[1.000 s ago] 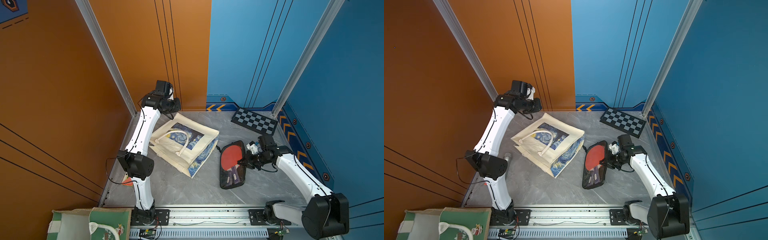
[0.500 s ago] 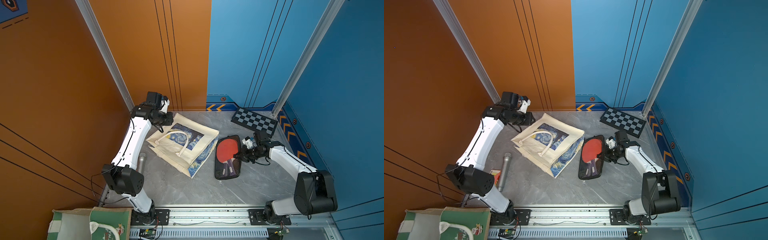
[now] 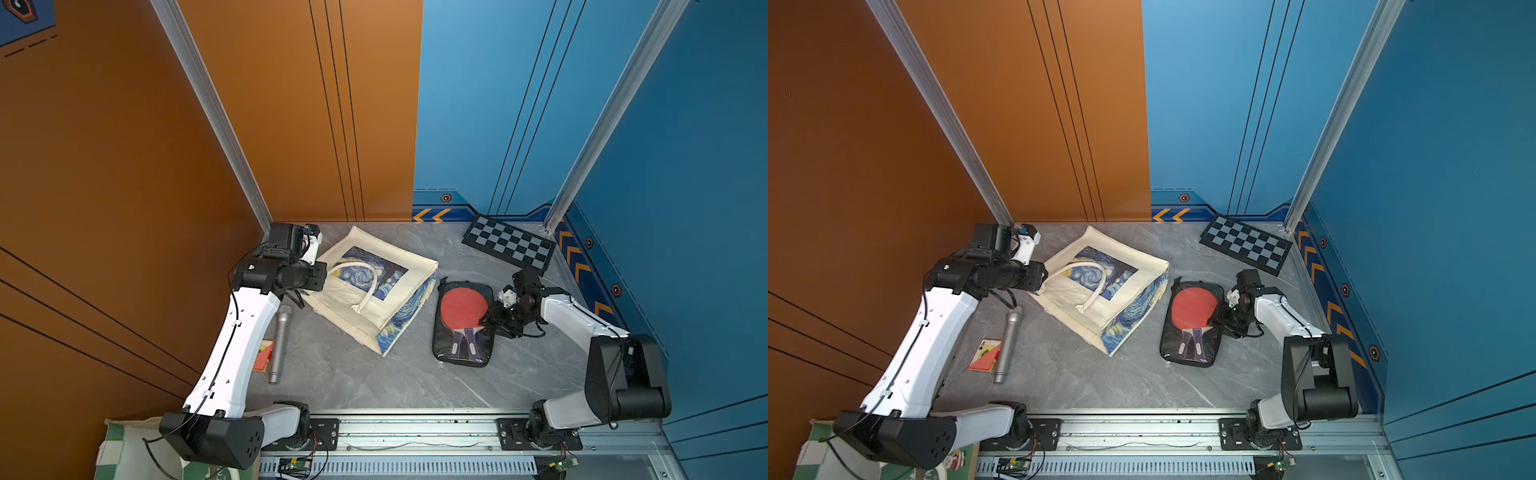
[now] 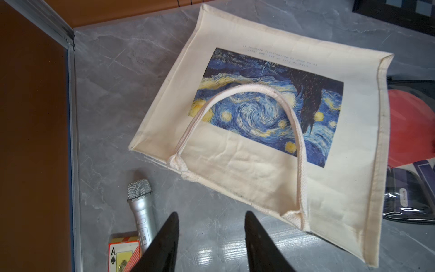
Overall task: Remove the ping pong set from the canvas bag
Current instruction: Place the ping pong set at the center of the board, then pick up the canvas bag from the center of the board.
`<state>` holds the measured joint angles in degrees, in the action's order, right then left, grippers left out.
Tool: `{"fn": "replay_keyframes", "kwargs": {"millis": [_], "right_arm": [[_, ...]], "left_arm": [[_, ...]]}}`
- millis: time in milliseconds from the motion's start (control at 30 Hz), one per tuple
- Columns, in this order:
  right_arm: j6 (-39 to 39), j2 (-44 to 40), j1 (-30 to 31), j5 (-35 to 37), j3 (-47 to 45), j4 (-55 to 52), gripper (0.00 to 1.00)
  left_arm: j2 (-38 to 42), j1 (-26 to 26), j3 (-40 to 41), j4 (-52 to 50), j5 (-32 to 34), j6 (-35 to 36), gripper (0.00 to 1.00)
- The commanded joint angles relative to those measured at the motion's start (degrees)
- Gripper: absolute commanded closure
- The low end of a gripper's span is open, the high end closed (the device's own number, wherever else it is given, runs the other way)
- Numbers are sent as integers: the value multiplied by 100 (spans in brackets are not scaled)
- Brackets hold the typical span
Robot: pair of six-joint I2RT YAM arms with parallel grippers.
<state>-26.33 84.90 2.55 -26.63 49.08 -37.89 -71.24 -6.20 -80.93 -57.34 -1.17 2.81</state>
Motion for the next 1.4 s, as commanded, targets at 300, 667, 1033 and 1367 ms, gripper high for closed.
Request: {"fn": "replay_keyframes", "kwargs": {"millis": [300, 667, 1033, 1367], "right_arm": [[460, -1003, 906, 1926, 668, -622, 32], [1904, -234, 6008, 6302, 2881, -759, 18], [3490, 2078, 7348, 7036, 5040, -588, 17], [3599, 3199, 7089, 6646, 5889, -808, 14]], "left_arm": [[289, 348, 730, -72, 479, -177, 53], [-11, 609, 882, -66, 593, -591, 49], [-664, 1234, 985, -30, -184, -718, 48], [-693, 1392, 1103, 143, -323, -624, 47]]}}
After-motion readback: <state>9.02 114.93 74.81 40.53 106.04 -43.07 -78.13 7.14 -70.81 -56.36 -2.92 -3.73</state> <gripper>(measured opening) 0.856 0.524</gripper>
